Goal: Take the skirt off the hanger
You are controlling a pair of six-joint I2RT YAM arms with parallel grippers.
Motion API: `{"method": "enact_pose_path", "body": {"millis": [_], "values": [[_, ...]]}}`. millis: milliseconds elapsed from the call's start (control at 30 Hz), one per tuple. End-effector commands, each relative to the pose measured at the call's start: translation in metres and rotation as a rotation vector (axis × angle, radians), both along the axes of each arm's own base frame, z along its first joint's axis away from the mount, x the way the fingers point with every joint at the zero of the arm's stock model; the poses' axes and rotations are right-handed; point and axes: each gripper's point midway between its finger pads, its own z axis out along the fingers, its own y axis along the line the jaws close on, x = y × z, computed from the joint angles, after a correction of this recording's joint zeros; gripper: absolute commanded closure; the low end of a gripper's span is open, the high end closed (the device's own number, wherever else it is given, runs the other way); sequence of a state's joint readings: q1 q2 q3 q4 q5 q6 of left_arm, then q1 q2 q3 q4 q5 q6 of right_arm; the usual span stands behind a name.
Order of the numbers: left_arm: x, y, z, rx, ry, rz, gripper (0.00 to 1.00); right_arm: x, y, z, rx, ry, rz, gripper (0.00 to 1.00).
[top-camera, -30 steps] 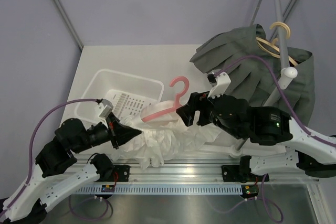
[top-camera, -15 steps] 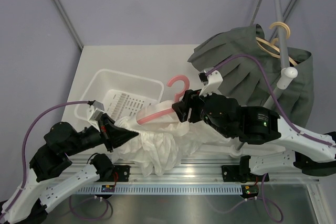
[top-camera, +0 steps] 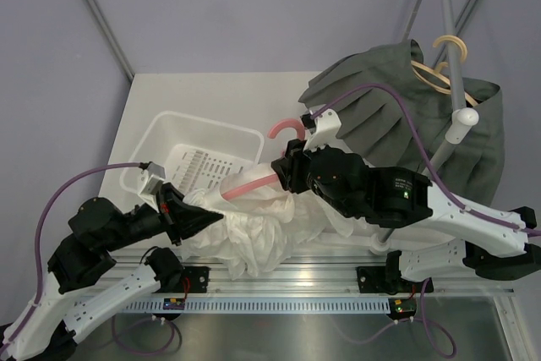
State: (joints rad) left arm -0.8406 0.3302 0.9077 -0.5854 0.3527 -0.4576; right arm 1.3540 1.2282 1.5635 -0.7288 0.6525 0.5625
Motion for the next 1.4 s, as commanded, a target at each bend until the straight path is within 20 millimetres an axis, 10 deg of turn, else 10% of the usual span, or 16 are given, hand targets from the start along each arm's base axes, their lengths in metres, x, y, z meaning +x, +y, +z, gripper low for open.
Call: {"method": "enact_pose_path", "body": {"millis": [0, 400, 1167, 1367], "values": [[-0.007, -0.002, 0.045, -0.150, -0.114, -0.040, 1.00, -0.002, 0.013, 0.026, 0.090, -0.016, 0.022, 0.66], [0.002, 0.006, 0.040, -0.074, -0.131, 0.027, 1.00, -0.010, -0.021, 0.037, 0.093, 0.012, 0.013, 0.38], [-0.004, 0.006, 0.050, -0.122, -0.129, 0.006, 1.00, -0.005, 0.017, 0.035, 0.101, -0.025, 0.052, 0.47], [-0.006, 0.004, 0.049, -0.135, -0.125, -0.011, 1.00, -0.001, 0.020, 0.032, 0.098, -0.033, 0.034, 0.62]]}}
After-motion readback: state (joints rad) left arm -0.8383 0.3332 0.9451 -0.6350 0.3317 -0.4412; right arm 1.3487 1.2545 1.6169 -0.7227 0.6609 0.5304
